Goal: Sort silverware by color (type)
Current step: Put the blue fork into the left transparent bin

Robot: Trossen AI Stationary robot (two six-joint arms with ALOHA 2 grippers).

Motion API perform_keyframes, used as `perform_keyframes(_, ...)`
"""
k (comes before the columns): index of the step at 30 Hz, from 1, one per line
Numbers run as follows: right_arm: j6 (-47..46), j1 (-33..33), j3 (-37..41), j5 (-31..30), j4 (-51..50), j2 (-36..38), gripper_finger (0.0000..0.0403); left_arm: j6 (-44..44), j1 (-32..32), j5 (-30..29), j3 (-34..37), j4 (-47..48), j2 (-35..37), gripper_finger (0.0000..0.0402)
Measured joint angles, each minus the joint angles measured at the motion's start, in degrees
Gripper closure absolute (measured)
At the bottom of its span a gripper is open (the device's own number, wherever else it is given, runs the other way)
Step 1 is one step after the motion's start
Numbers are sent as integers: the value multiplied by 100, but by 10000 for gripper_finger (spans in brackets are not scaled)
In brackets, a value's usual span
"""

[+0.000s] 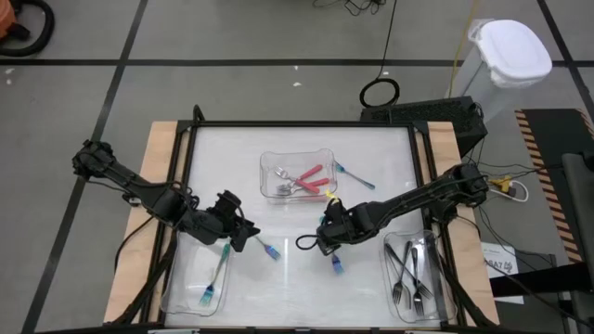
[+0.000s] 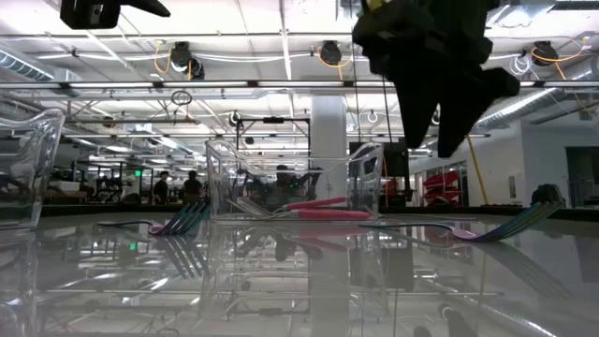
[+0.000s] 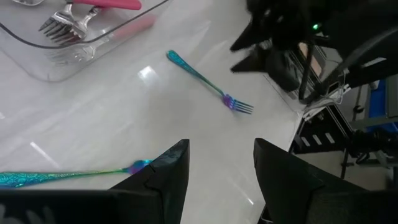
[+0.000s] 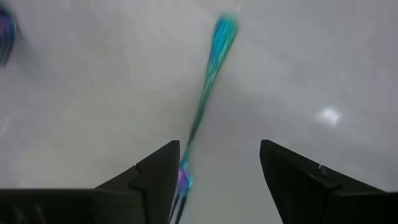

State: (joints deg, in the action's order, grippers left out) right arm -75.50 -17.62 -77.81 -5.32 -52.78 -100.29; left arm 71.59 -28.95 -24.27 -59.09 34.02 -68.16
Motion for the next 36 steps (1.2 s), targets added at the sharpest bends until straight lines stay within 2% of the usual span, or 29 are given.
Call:
perform_keyframes(4,-58,74,277,563,409,-4,186,0,-7,0,0,1,0,223)
perform_keyframes(17,-502,118,802,554,1085,-48,165,-37,-8,4,0,0,0,223)
perform_keyframes(28,-474,21,834,561,1899,-424,172,-33,-9,4,0,0,2,223)
perform_keyframes(36,-474,-147,812,521,1980,-734,183,-4,-9,2,1,138,2,223)
